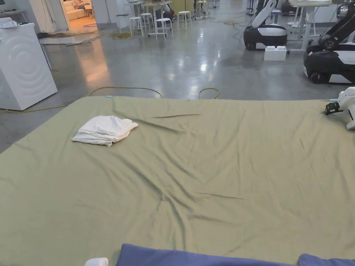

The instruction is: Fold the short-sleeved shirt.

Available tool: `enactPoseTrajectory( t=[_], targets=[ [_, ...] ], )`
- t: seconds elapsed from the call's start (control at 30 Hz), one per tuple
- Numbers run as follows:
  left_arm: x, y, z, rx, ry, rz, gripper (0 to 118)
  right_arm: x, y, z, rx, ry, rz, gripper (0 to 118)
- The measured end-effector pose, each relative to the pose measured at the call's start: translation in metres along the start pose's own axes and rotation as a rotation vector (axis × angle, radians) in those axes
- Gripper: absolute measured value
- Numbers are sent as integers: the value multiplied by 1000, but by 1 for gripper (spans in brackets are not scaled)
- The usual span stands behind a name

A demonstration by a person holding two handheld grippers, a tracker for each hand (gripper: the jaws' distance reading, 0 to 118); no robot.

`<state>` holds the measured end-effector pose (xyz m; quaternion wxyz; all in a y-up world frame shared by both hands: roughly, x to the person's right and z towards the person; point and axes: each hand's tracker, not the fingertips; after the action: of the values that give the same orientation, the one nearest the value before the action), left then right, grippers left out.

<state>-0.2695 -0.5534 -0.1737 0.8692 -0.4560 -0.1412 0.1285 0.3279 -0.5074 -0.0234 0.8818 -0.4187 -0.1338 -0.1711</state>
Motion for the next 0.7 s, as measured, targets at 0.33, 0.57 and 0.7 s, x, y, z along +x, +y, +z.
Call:
enactPoseTrajectory(
  t=[0.33, 0.57, 0.7],
  targets=[
    [95, 50, 187, 655, 330, -377, 88, -59, 51, 153, 494, 147, 137, 74],
    [150, 33, 261, 921, 249, -388, 79, -85, 52, 210, 749, 281, 209, 66],
    [166, 21, 284, 1022, 183, -437, 0, -99, 41, 217, 828, 260, 303, 3]
  ],
)
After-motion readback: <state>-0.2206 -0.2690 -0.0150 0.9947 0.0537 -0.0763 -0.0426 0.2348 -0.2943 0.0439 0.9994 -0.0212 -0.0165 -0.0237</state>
